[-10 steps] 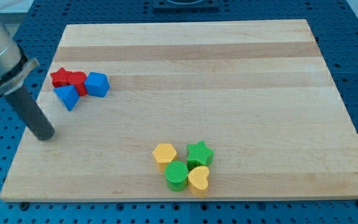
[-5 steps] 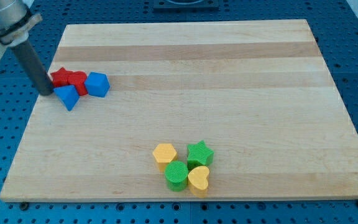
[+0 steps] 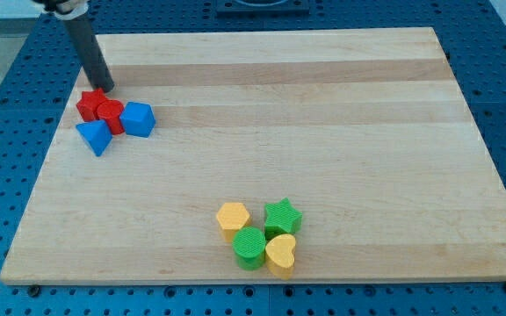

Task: Separate the group of blocks

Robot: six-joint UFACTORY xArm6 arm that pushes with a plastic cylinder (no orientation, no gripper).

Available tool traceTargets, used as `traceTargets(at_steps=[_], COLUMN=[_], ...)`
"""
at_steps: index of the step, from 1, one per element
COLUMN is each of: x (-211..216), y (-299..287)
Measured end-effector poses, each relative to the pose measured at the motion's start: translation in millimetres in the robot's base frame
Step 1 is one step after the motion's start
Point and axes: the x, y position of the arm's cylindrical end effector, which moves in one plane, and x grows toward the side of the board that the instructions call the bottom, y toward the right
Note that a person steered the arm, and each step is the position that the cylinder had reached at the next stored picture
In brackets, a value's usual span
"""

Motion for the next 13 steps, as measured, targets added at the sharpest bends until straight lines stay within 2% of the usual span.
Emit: traceTargets(at_steps=[3, 4, 5, 8, 10, 12, 13], x=[50, 93, 100, 161, 123, 78, 77], y=[-15, -12, -5, 61, 114, 120, 104])
